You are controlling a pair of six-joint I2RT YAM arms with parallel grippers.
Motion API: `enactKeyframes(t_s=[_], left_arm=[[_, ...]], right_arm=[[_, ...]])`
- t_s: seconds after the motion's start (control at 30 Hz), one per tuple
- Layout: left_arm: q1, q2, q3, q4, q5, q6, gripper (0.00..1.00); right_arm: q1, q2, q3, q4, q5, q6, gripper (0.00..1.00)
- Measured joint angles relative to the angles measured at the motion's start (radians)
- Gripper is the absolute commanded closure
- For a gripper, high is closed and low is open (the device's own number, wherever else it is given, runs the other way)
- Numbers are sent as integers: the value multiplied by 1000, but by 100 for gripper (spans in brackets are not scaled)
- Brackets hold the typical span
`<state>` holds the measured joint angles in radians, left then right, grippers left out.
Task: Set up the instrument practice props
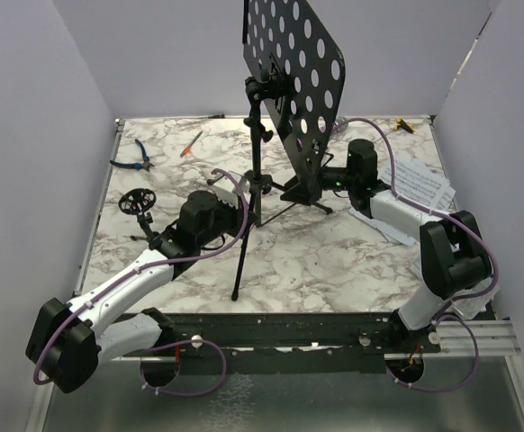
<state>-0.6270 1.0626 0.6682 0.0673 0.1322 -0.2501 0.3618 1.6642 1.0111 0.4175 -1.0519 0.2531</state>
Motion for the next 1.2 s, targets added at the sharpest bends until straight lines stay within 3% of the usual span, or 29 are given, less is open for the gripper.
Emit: enactKeyframes(t_s=[0.23, 0.43, 0.83, 1.2], left_arm=[[-1, 8, 9, -5, -1, 5, 100], [-4, 5, 10, -6, -2, 24, 100], [-12, -6, 8, -10, -17, 39, 100], [-27, 0, 8, 5, -42, 116, 100]], right_arm=[[-1, 0, -13, 13, 37, -52, 61], [-2, -1, -27, 39, 66, -64, 69], [1, -37, -67, 48, 70, -118, 98], [4, -160, -152, -30, 124, -181, 99]])
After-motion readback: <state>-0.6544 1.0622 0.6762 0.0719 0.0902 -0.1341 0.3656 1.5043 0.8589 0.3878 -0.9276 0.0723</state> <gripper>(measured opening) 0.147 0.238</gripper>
